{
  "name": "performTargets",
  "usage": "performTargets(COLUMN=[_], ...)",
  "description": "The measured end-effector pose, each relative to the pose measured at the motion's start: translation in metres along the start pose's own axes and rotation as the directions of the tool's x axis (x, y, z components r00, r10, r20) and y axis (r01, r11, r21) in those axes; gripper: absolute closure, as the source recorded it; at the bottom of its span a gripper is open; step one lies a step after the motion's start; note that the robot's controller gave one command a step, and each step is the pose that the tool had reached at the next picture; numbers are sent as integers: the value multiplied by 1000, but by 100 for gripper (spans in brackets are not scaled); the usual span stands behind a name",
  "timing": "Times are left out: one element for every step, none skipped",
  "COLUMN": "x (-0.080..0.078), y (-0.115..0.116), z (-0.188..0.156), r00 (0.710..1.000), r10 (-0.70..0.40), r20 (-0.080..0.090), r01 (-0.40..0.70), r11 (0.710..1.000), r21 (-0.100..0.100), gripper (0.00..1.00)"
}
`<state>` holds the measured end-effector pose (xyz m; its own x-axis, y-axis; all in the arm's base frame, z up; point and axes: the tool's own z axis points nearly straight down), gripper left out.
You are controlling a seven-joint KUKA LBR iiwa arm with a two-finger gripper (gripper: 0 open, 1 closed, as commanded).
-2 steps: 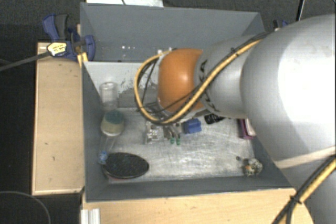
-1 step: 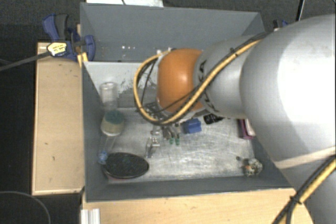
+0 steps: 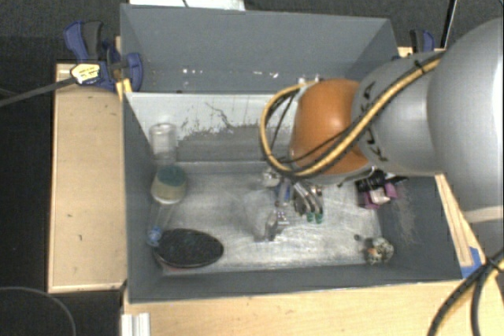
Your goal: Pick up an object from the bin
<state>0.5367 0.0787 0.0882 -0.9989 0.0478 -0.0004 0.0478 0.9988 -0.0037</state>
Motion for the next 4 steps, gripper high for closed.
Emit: performTargets(x=[9, -25, -28, -40], y=[-95, -153, -150, -140], z=[-1, 16, 13, -158], r00=[1000, 995, 995, 997], r10=[18, 102, 98, 78], r20=[-1, 9, 18, 11], r01=[-18, -102, -98, -78], r11=[1000, 995, 995, 997], r21=[0, -5, -6, -5], gripper=[0, 0, 100, 100])
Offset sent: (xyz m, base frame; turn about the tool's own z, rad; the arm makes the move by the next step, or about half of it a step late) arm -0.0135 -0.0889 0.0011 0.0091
